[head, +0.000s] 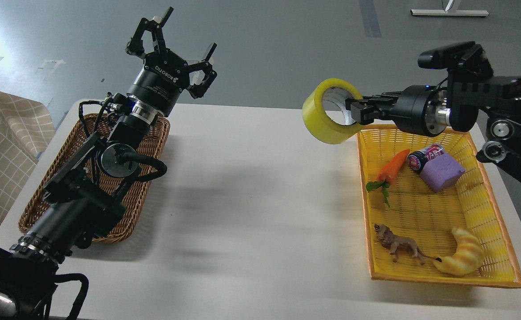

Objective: Place and transfer tape with both arms
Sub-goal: 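Lift the yellow tape out and carry it toward the table center, then lower the tape onto the table and release it from the right gripper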

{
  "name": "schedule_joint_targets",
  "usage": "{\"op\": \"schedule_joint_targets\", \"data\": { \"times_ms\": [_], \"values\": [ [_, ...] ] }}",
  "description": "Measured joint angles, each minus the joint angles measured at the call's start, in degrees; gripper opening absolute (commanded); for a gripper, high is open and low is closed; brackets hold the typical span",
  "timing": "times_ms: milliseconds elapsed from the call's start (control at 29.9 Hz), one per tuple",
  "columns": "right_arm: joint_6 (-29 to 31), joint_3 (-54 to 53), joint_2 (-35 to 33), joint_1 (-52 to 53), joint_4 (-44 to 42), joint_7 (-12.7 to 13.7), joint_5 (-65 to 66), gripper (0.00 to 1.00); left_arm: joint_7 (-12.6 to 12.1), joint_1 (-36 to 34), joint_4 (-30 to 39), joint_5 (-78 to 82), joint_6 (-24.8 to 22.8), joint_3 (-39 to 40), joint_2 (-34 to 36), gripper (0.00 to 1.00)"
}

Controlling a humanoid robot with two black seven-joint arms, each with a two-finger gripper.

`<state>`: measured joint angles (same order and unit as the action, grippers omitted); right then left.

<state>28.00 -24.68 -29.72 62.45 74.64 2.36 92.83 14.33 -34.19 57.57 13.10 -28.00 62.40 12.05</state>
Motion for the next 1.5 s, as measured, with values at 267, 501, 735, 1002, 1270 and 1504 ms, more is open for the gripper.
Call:
{"op": "schedule_joint_targets", "data": {
  "times_ms": [267,501,735,1002,1270,1504],
  "values": [
    [0.0,6.36,13.01,4.36,-12.23,-0.08,-0.01,0.0,0.0,-0.18,0.0,0.0,0.0,0.06,0.11,0.98],
    [0.0,11.02,18.9,3.92,-15.37,-0.17,-0.03,0.0,0.0,-0.18,0.0,0.0,0.0,0.05,0.12,0.98],
    [0.0,14.85,23.39,3.67,-20.84,-0.17,0.3,0.0,0.0,-0.18,0.0,0.0,0.0,0.11,-0.12,0.98],
    [0.0,17.23,28.01,3.63,-25.21,-0.07,0.84,0.0,0.0,-0.34,0.16,0.0,0.0,0.11,-0.34,0.98],
    [0.0,18.18,29.71,3.73,-28.47,0.1,1.04,0.0,0.03,-0.34,0.36,0.0,0.0,0.22,-0.2,0.98],
    [0.0,20.56,29.72,3.75,-28.8,0.1,1.08,0.0,0.07,-0.34,0.41,0.0,0.0,0.69,-0.28,0.98]
  ]
}}
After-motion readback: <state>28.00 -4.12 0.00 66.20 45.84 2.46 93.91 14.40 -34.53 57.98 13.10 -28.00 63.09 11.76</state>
